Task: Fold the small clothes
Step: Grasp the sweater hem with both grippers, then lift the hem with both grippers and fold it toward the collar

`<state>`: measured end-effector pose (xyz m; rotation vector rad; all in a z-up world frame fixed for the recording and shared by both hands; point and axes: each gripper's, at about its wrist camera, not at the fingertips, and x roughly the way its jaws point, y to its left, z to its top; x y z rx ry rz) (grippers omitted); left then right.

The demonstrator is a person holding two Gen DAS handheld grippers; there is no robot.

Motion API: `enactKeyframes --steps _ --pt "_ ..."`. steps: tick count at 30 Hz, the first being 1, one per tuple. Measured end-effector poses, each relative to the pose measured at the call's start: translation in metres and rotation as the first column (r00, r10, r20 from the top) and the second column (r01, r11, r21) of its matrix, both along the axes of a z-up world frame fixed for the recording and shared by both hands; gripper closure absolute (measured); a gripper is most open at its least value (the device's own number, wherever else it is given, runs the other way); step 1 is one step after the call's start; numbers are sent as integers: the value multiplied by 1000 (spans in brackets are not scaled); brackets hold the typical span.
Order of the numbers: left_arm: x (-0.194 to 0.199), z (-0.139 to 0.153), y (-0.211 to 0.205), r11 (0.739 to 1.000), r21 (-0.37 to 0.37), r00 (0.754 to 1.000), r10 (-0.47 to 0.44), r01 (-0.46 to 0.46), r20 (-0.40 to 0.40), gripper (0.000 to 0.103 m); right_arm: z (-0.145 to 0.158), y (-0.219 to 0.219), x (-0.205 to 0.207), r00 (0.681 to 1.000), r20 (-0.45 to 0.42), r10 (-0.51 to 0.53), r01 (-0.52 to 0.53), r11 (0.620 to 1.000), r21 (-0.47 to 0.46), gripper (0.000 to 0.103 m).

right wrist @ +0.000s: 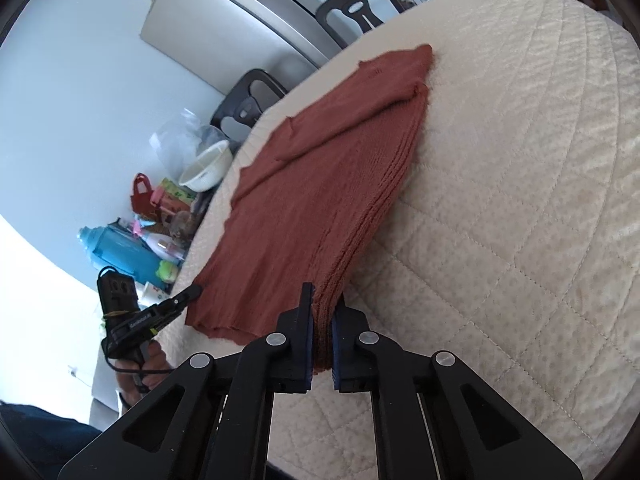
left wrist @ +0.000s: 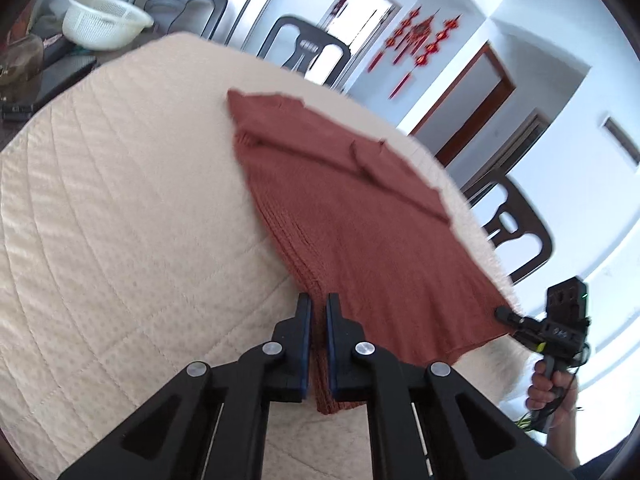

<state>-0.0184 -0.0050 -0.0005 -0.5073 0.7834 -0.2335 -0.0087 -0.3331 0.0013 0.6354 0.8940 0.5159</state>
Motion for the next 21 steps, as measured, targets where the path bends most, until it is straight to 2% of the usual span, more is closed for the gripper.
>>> enactKeyframes --steps 4,9,17,21 --pt "-14 19 10 999 -28 997 16 -14 75 95 13 -6 -12 999 33 -6 5 1000 21 98" --pt "-11 35 17 999 -37 993 21 -16 120 95 25 -10 -8 997 72 -19 15 999 51 98" --pt "32 65 27 998 -42 980 44 -37 195 95 53 -14 39 986 164 -37 21 995 95 98" --pt "69 76 34 997 -50 976 64 -55 210 95 66 -17 73 978 198 -63 42 993 108 98"
